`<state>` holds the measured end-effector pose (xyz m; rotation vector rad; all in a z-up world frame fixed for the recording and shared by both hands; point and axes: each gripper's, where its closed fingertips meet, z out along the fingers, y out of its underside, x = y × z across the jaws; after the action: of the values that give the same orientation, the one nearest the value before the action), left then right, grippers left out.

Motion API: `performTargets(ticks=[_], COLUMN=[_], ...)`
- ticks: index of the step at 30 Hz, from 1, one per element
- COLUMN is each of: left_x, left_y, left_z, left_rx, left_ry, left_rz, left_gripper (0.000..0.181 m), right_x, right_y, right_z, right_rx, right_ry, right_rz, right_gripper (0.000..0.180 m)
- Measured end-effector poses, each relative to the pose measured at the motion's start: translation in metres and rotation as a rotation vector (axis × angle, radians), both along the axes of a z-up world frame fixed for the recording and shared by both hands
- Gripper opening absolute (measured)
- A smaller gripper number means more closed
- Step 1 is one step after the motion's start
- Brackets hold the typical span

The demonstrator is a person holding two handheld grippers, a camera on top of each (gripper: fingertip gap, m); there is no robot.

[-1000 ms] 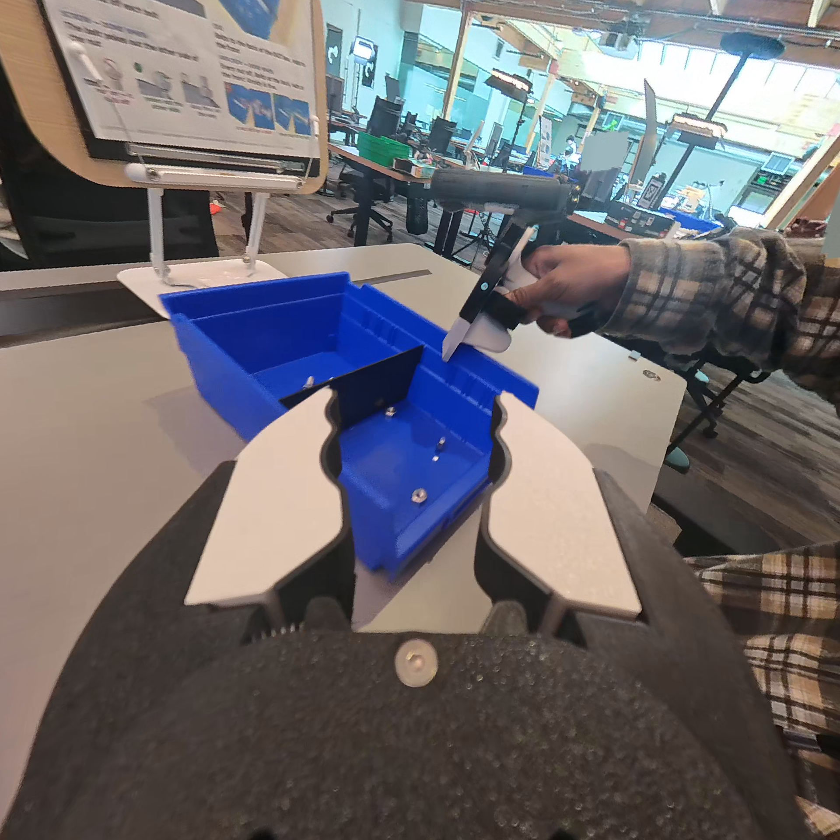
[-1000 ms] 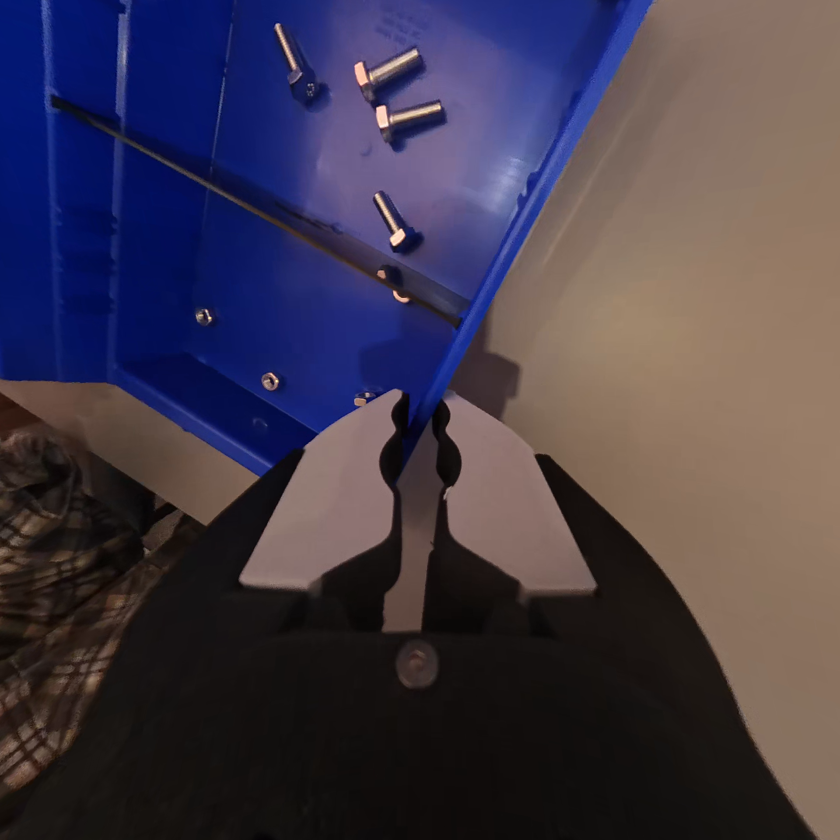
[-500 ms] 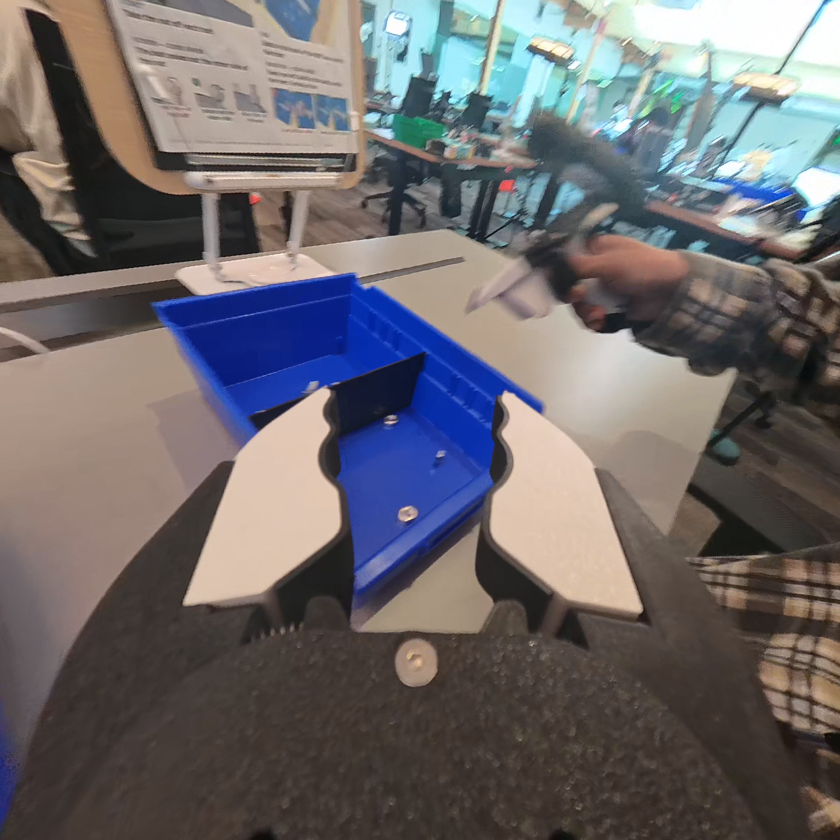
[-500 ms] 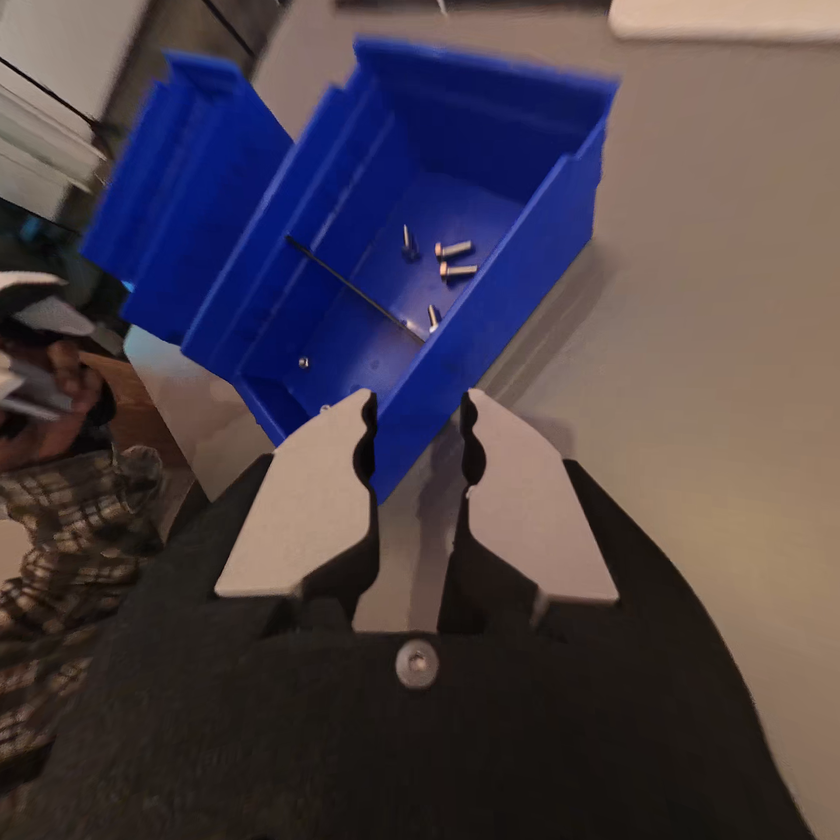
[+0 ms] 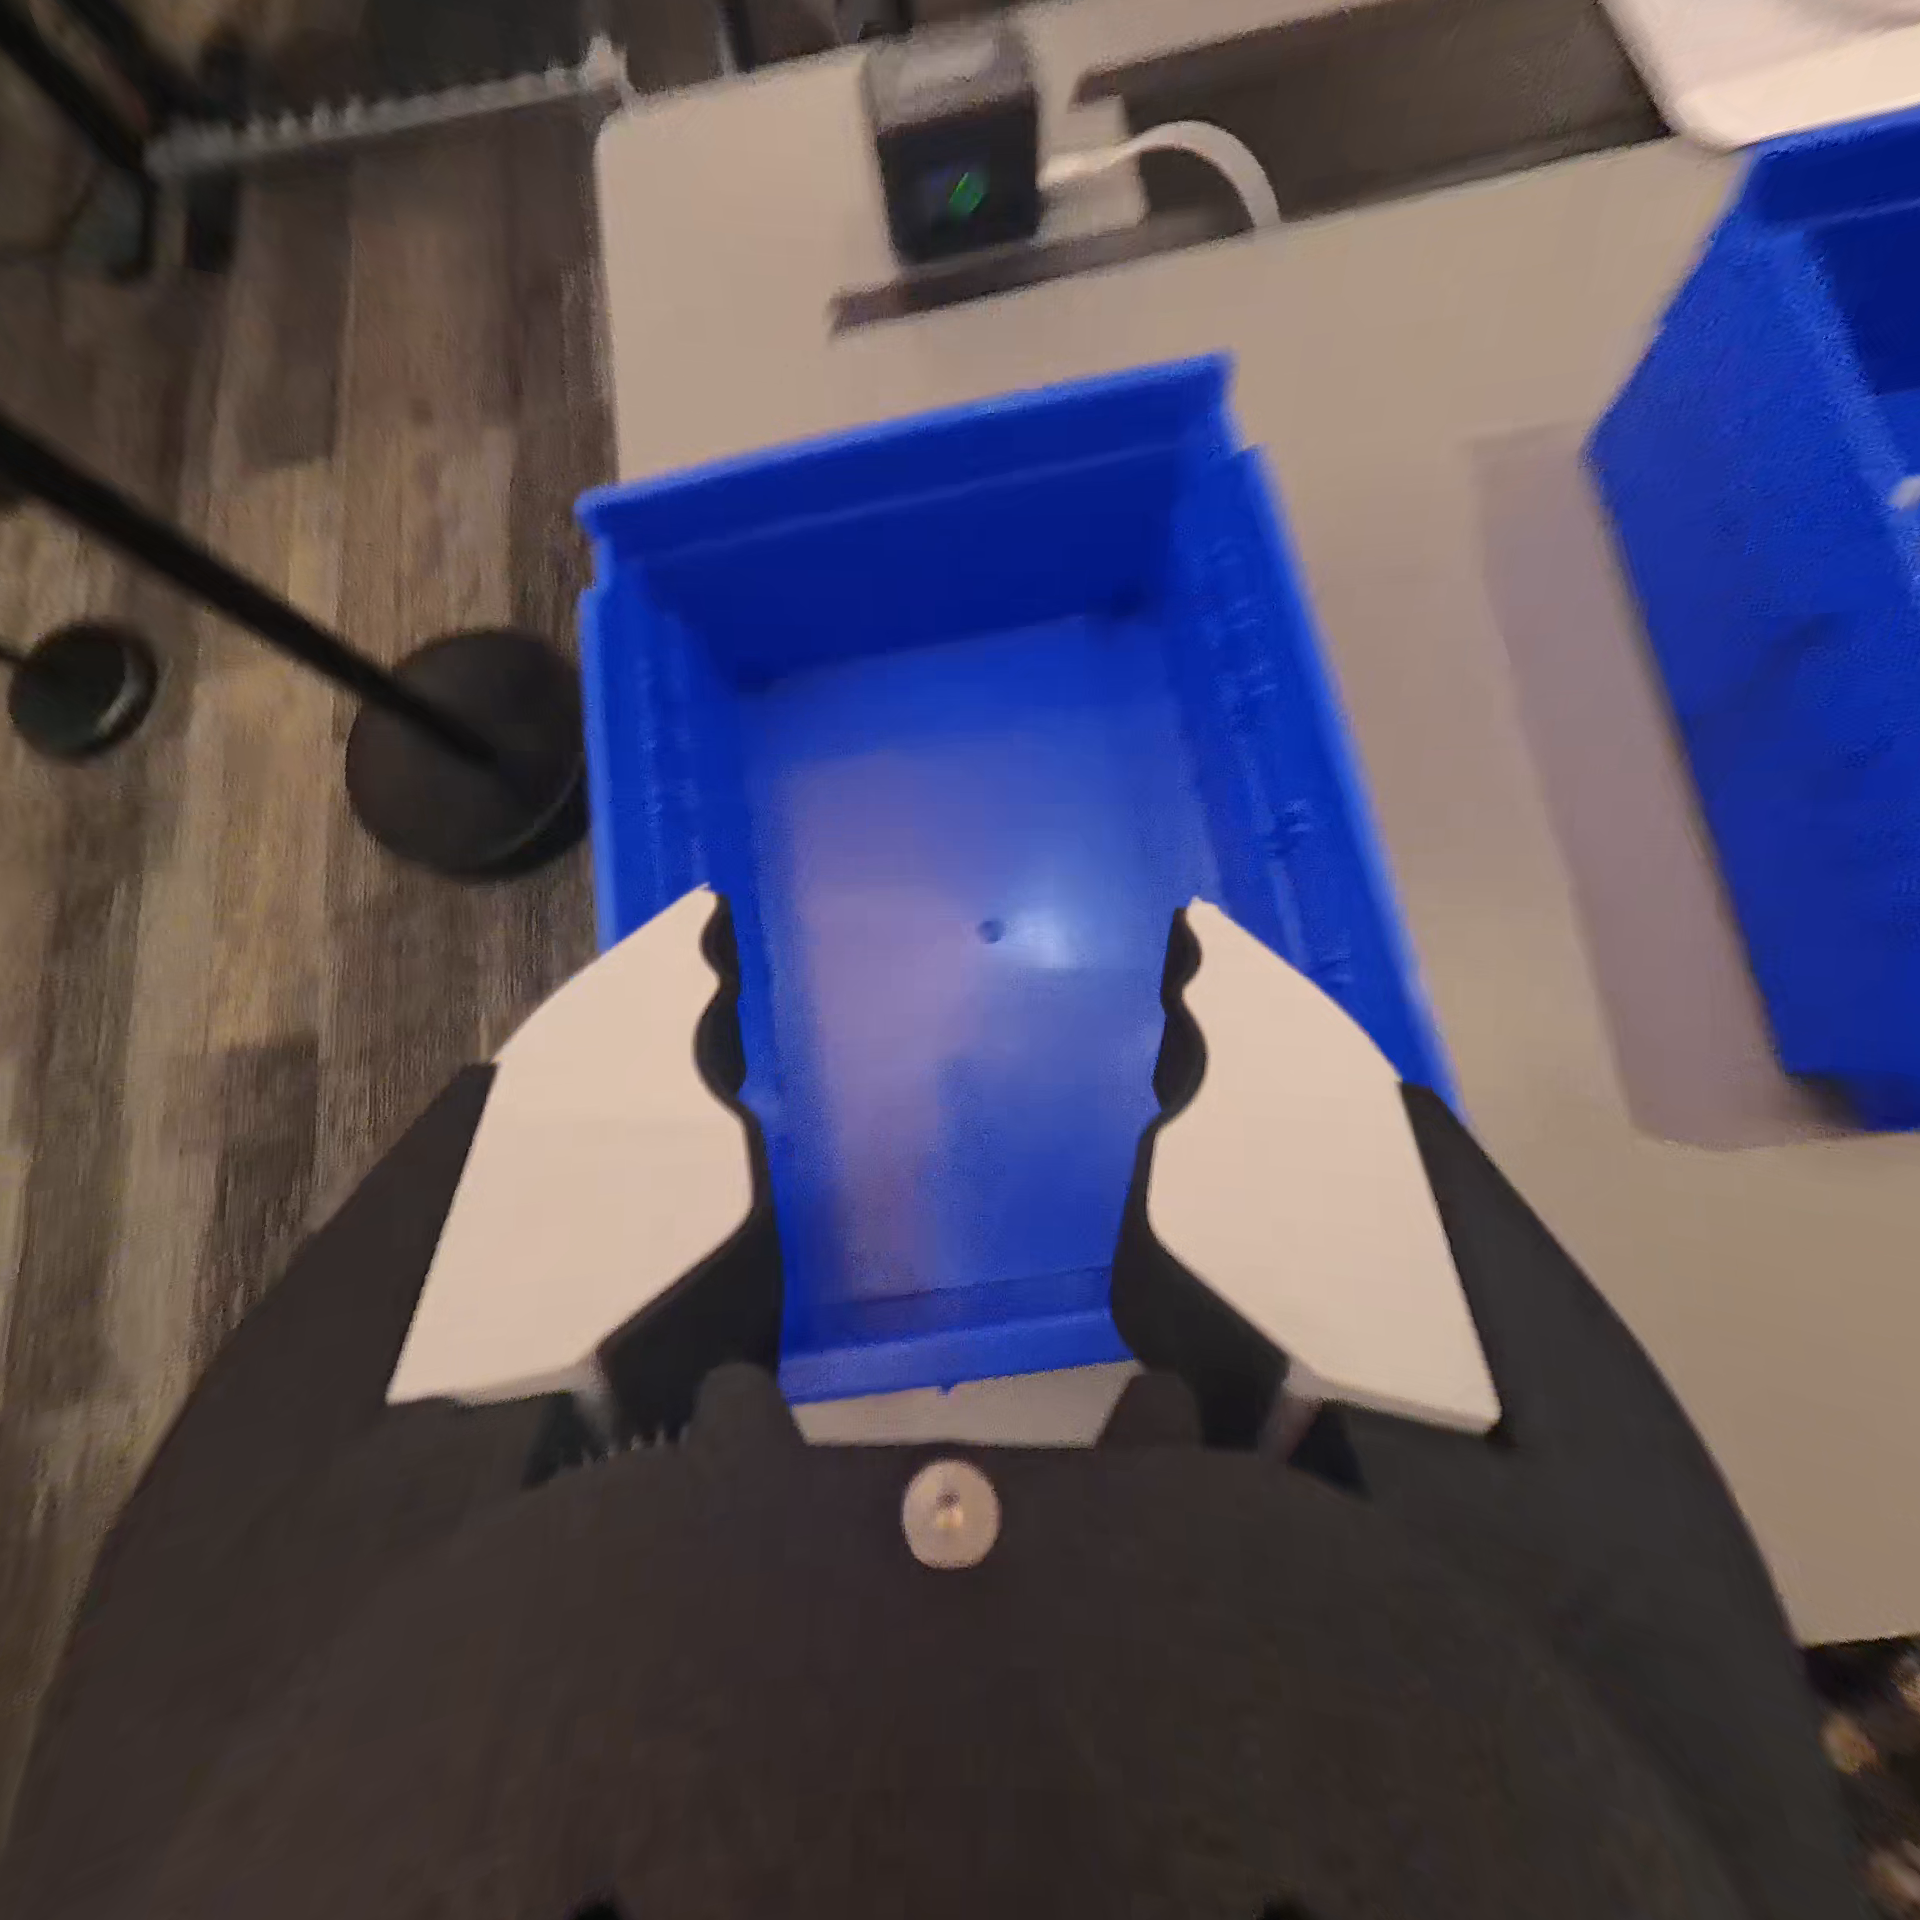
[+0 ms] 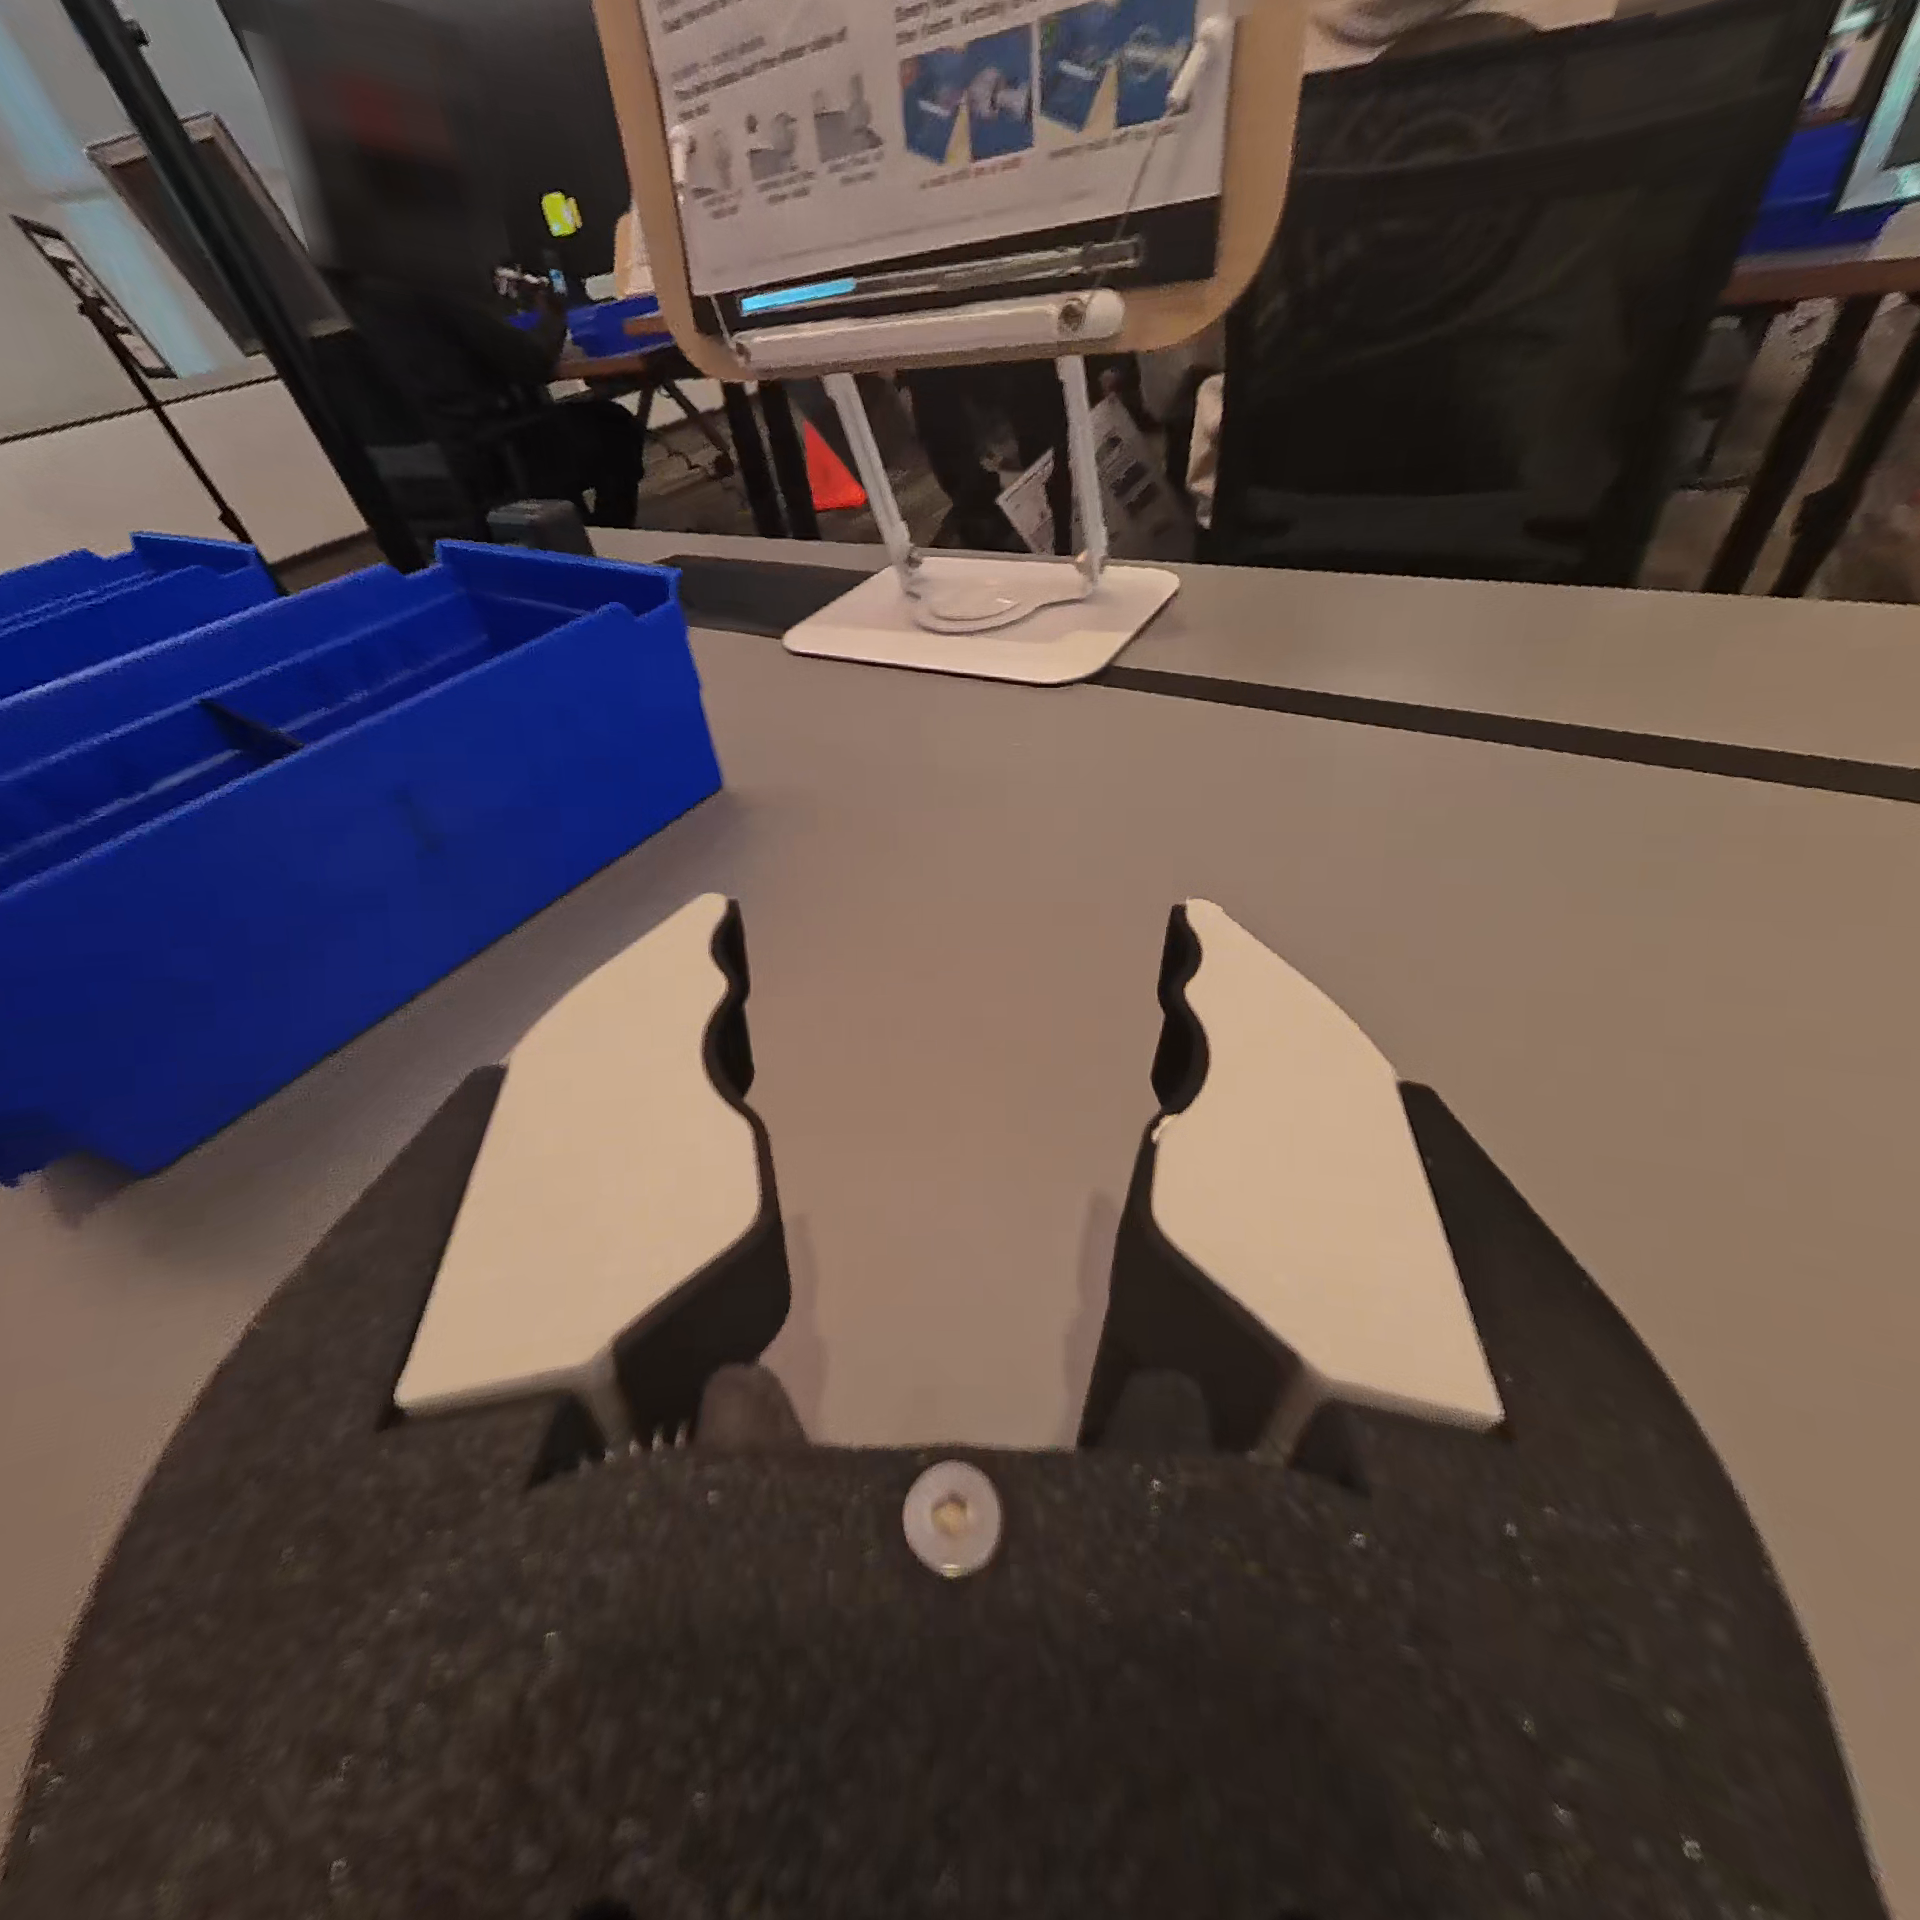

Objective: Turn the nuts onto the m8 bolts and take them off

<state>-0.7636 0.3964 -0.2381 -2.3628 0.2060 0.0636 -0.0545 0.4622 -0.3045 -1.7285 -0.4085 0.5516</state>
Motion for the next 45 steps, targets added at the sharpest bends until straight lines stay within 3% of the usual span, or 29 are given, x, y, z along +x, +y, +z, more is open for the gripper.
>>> performTargets(ticks=[4,11,18,22,25,37,45], left_x=[-0.044,-0.072,-0.087,-0.098,-0.093,-0.076,-0.062], left_y=[0.004,0.007,0.001,-0.007,-0.010,-0.020,-0.027], left_z=[-0.031,-0.068,-0.097,-0.105,-0.105,-0.101,-0.069], left_rx=[-0.153,-0.343,-0.501,-0.581,-0.605,-0.473,-0.329], left_ry=[-0.008,-0.024,-0.067,-0.066,-0.161,-0.384,-0.646], left_rz=[0.090,0.172,0.229,0.250,0.256,0.348,0.380], left_gripper=[0.078,0.075,0.047,0.011,0.005,0.004,0.003], right_x=[0.006,0.000,-0.007,-0.006,-0.006,-0.007,-0.002], right_y=[0.001,-0.001,-0.005,-0.005,-0.005,-0.006,-0.008], right_z=[-0.010,-0.017,-0.012,-0.013,-0.014,-0.015,-0.008], right_rx=[0.030,0.013,0.051,0.055,0.044,0.018,0.020], right_ry=[-0.028,-0.005,-0.039,-0.054,-0.043,-0.012,0.056], right_rz=[-0.016,0.028,0.046,0.043,0.046,0.057,0.052], right_gripper=[0.075,0.077,0.075,0.074,0.074,0.068,0.066])
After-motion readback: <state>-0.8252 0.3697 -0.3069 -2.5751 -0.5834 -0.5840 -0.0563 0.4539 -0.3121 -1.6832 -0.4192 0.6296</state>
